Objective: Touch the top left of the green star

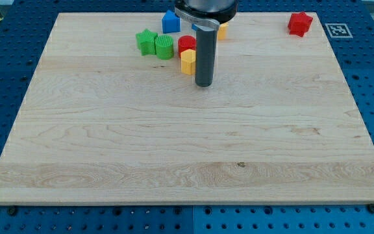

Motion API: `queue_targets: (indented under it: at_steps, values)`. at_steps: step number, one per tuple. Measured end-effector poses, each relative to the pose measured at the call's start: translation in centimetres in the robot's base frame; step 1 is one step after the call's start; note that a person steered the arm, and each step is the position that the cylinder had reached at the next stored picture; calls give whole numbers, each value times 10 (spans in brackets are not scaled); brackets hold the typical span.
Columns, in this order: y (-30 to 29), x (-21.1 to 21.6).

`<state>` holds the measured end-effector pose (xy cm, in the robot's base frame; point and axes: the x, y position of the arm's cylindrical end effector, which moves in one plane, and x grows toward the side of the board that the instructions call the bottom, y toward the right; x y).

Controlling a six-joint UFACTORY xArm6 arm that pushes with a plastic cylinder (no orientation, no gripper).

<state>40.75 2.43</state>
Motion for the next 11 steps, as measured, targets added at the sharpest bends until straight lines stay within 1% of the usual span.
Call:
queue_targets:
  at_steps: [1,3,4,5,6,7,8,9,10,11]
  values:
    - [-48,7]
    - [-179,-68]
    - [-241,-125]
    - [-233,-183]
    - [-185,-191]
    - [-178,-165]
    - [-162,-150]
    - [-159,-151]
    - [-142,-159]
    - [-142,-139]
